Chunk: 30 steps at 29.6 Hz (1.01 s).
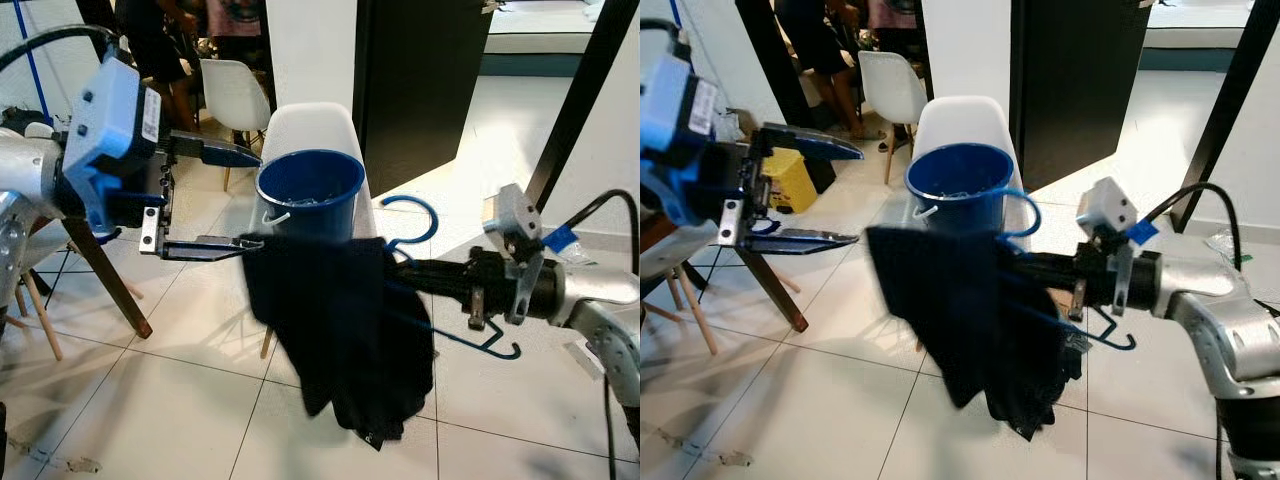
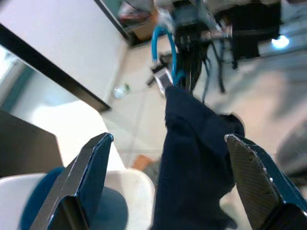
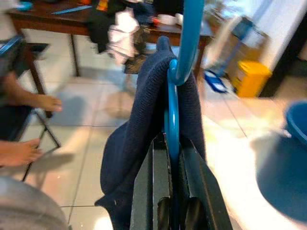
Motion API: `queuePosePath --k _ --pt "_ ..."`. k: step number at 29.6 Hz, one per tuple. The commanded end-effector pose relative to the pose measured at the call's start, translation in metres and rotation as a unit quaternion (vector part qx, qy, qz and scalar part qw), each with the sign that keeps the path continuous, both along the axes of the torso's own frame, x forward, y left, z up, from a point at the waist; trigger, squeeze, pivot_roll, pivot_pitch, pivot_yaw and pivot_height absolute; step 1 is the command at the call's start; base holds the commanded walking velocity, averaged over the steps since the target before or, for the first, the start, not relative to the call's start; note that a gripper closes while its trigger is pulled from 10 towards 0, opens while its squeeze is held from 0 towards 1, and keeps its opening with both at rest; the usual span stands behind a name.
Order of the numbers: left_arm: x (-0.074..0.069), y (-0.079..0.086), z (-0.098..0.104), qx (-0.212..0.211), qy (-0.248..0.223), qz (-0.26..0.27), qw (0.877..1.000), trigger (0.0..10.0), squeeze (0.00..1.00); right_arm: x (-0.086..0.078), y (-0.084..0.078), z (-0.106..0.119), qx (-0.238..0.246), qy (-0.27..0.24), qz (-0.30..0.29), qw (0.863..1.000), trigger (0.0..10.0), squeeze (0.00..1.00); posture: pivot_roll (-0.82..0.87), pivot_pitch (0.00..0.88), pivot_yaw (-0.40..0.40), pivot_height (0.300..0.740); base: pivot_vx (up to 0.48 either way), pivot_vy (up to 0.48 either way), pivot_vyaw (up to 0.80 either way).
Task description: Hang hanger
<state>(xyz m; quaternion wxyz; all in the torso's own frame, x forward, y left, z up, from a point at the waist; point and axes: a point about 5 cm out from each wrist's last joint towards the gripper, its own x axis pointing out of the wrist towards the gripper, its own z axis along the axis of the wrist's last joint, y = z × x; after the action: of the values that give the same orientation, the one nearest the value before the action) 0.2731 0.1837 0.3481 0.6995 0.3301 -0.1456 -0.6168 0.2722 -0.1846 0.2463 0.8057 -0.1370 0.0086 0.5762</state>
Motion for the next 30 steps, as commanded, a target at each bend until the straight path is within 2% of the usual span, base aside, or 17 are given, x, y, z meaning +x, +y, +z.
queuePosePath --k 1,5,9,11,13,17,21,27,28,29,30 --pt "0.002 0.003 -0.002 0.032 0.01 -0.002 0.999 10.0 0.0 -0.006 0.014 0.012 0.005 -0.025 0.043 0.999 10.0 0.0 -0.02 0.0 0.07 0.74 0.0 0.0 0.0" --pt "0.005 -0.004 -0.015 0.041 0.06 -0.046 0.996 10.0 0.0 -0.007 0.031 0.018 0.008 -0.05 0.068 0.996 10.0 0.0 -0.02 0.0 0.072 0.74 0.0 0.0 0.0" --pt "0.005 -0.011 -0.026 0.044 0.087 -0.08 0.992 10.0 0.0 -0.007 0.037 0.022 0.01 -0.06 0.073 0.995 10.0 0.0 -0.03 0.0 0.072 0.74 0.0 0.0 0.0" --pt "0.005 -0.011 -0.026 0.044 0.087 -0.08 0.992 10.0 0.0 -0.007 0.037 0.022 0.01 -0.06 0.073 0.995 10.0 0.0 -0.03 0.0 0.072 0.74 0.0 0.0 0.0" --pt "0.007 -0.018 -0.032 0.049 0.093 -0.09 0.99 10.0 0.0 -0.005 0.041 0.024 0.009 -0.065 0.074 0.995 10.0 0.0 -0.04 0.0 0.071 0.74 0.0 0.0 0.0" --pt "0.01 -0.021 -0.038 0.063 0.092 -0.085 0.99 10.0 0.0 -0.005 0.044 0.025 0.01 -0.068 0.078 0.995 10.0 0.0 -0.04 0.0 0.07 0.74 0.0 0.0 0.0" --pt "0.015 -0.019 -0.052 0.098 0.091 -0.065 0.989 10.0 0.0 -0.008 0.05 0.027 0.012 -0.069 0.091 0.993 10.0 0.0 -0.04 0.0 0.068 0.74 0.0 0.0 0.0" --pt "0.021 -0.016 -0.059 0.102 0.1 -0.047 0.989 10.0 0.0 -0.011 0.053 0.029 0.015 -0.069 0.102 0.992 10.0 0.0 -0.04 0.0 0.066 0.74 0.0 0.0 0.0" --pt "0.023 -0.016 -0.062 0.105 0.102 -0.039 0.988 9.1 0.0 -0.011 0.054 0.029 0.015 -0.068 0.105 0.992 10.0 0.0 -0.04 0.0 0.066 0.74 0.0 0.0 0.0" --pt "0.023 -0.016 -0.062 0.105 0.102 -0.039 0.988 9.1 0.0 -0.011 0.054 0.029 0.015 -0.068 0.105 0.992 10.0 0.0 -0.04 0.0 0.066 0.74 0.0 0.0 0.0" --pt "0.024 -0.015 -0.064 0.107 0.104 -0.035 0.988 0.2 0.0 -0.012 0.054 0.029 0.015 -0.067 0.106 0.992 10.0 0.0 -0.04 0.0 0.066 0.74 0.0 0.0 0.0"
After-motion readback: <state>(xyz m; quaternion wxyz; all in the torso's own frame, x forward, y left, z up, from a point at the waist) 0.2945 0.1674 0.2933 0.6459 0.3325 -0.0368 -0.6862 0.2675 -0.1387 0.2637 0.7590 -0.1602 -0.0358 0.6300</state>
